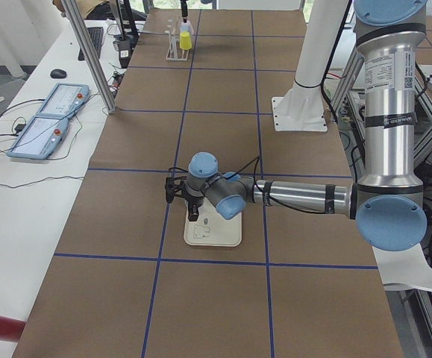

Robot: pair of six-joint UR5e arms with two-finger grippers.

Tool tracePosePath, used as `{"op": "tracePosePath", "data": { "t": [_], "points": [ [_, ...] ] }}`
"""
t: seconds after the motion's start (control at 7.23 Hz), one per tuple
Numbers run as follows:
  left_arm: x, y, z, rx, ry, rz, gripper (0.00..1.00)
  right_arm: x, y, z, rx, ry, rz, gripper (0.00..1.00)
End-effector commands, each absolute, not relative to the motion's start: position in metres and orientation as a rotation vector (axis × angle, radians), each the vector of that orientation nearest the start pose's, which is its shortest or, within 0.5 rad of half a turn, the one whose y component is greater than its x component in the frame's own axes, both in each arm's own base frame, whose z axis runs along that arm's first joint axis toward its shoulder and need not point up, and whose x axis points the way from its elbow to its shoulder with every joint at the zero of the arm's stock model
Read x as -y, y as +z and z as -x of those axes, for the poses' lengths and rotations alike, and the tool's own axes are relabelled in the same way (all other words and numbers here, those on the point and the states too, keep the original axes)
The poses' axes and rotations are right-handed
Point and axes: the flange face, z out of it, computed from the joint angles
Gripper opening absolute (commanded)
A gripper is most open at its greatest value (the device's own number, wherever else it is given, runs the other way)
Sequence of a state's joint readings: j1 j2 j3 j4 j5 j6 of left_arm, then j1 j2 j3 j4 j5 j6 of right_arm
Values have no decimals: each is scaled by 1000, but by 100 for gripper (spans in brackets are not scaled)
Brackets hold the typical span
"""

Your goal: Transfer IKEA cup to right arm and place on rack

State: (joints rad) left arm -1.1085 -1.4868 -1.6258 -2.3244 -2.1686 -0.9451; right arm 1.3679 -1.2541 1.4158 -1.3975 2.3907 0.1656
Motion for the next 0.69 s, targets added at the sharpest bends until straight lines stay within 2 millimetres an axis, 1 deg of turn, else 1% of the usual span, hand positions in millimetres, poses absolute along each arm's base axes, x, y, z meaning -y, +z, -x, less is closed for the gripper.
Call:
{"op": "tracePosePath", "data": {
  "t": [0.0,0.14,0.28,0.42,0.55],
  "points": [
    [467,598,-167,-871,-219,-157,77,635,535,69,859,-172,-161,98],
    [466,595,-171,-875,-216,-154,72,634,536,69,860,-169,-158,98],
    [464,596,-177,-876,-212,-143,60,634,535,69,862,-168,-158,98],
    [463,598,-178,-870,-212,-143,35,634,535,69,862,-167,-158,98],
    [461,599,-177,-867,-205,-146,1,634,535,69,862,-167,-158,98]
  ]
}}
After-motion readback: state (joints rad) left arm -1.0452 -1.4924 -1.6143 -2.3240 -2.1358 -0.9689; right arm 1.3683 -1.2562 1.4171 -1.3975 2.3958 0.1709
